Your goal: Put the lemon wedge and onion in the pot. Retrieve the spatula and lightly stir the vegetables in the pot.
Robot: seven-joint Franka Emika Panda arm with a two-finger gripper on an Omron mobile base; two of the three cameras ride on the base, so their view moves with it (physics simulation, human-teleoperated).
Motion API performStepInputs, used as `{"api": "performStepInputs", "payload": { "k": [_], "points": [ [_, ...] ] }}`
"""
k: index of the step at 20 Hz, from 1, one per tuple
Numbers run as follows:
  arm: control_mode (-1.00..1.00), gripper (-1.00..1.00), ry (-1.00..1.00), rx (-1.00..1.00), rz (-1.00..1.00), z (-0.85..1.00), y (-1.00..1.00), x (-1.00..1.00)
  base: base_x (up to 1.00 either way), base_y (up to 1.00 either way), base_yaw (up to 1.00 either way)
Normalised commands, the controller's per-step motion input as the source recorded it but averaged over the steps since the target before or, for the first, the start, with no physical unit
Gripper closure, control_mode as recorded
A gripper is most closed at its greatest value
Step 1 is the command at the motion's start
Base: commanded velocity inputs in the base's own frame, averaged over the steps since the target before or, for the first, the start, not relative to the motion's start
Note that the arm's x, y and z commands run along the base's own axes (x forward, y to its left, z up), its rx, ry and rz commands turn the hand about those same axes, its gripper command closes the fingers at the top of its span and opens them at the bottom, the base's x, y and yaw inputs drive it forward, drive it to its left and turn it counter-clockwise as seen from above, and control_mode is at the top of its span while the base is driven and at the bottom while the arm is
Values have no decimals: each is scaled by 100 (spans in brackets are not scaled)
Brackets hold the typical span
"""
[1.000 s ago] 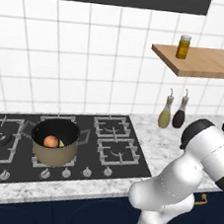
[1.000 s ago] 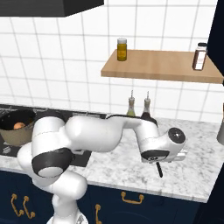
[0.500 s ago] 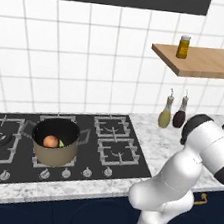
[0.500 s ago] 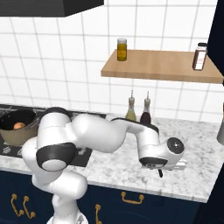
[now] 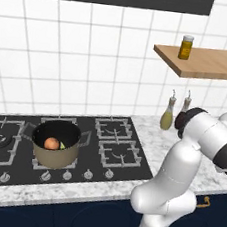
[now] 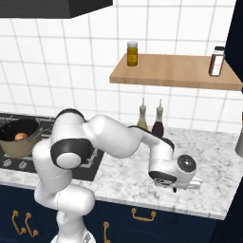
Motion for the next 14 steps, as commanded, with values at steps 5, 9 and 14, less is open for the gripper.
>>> {"api": "performStepInputs", "payload": {
  "k": [5,9,14],
  "points": [
    [-100,-100,0,0,0,-25,-2,0,0,0,0],
    [-100,100,0,0,0,-21,0,0,0,0,0],
    [-100,100,0,0,0,-2,0,0,0,0,0]
  ]
}}
